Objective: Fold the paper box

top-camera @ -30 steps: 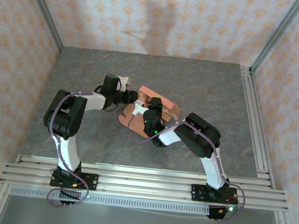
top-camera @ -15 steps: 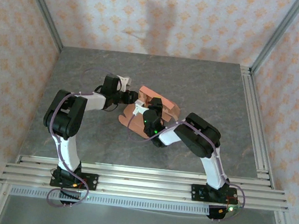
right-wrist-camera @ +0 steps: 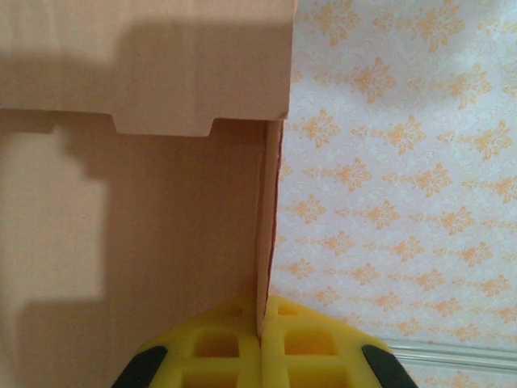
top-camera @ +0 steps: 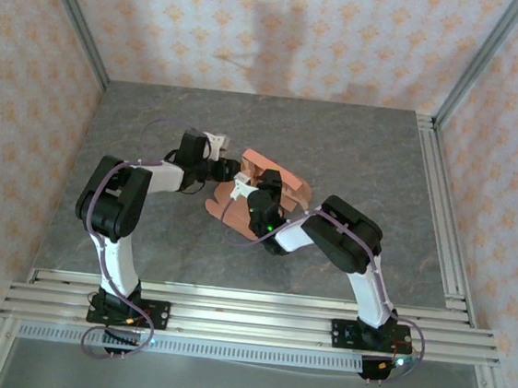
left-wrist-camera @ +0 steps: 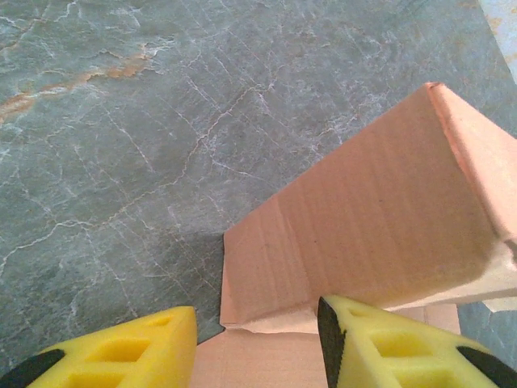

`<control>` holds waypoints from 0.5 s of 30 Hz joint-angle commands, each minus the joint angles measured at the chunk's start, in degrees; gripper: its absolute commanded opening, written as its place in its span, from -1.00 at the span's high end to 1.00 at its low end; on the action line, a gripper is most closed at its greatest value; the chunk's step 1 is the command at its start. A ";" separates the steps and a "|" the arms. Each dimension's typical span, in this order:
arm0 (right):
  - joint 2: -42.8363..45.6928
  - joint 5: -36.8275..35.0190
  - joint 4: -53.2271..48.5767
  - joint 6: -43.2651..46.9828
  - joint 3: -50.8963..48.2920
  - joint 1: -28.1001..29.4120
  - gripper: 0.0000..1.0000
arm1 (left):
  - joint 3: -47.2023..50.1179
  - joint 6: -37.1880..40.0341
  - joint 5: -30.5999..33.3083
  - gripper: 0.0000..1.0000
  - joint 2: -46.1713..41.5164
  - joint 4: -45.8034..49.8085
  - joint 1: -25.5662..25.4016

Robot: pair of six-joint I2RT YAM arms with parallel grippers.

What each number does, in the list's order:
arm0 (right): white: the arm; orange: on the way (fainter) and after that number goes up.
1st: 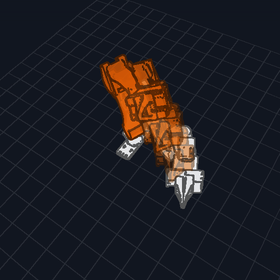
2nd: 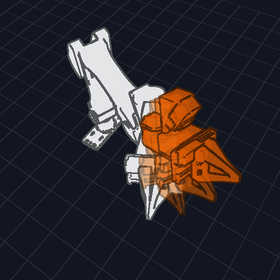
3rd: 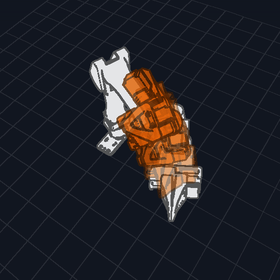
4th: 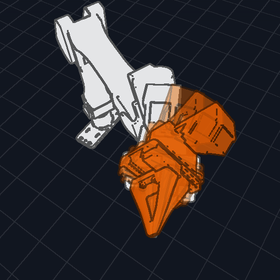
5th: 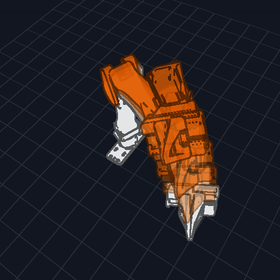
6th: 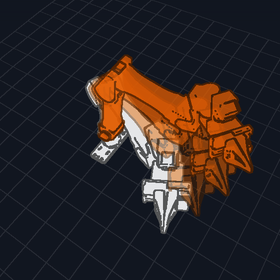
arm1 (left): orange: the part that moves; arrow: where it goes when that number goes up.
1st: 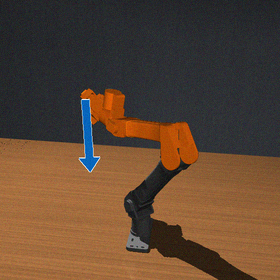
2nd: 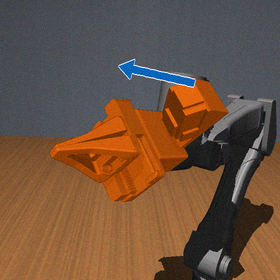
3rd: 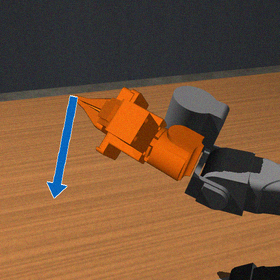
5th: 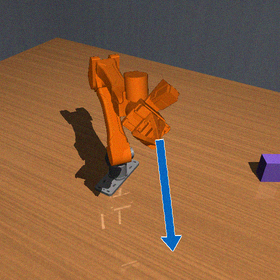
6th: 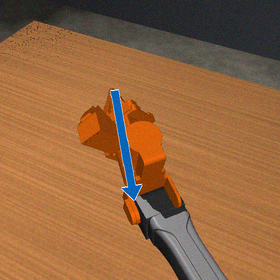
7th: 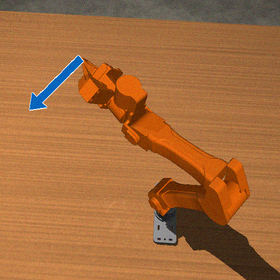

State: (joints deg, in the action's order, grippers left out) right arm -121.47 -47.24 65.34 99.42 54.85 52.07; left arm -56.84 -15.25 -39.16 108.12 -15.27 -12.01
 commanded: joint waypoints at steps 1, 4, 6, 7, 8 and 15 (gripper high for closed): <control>-0.87 1.05 -2.32 -1.41 0.94 0.40 1.00 | 0.46 2.39 -4.88 0.09 -0.14 -0.81 -1.62; -0.87 1.09 -2.41 -1.43 0.93 0.31 1.00 | 0.55 2.88 -5.55 0.11 0.34 -0.90 -1.69; -0.83 1.00 -2.42 -1.51 0.96 0.22 1.00 | 1.04 3.45 -5.32 0.11 0.17 -0.56 -1.64; -0.87 0.86 -2.41 -1.52 0.88 0.24 1.00 | 1.05 3.55 -5.25 0.11 0.12 -0.55 -1.65; -0.87 0.91 -2.43 -1.59 0.85 0.23 1.00 | 1.20 3.72 -5.14 0.11 0.07 -0.46 -1.66; -0.96 0.72 -2.46 -1.86 0.65 0.23 1.00 | 2.06 4.13 -4.53 0.13 -0.54 -0.48 -1.70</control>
State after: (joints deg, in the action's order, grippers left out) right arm -121.47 -47.20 64.90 98.72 54.85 52.10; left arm -55.64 -12.91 -41.80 108.14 -15.22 -12.82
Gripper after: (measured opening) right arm 0.048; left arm 0.436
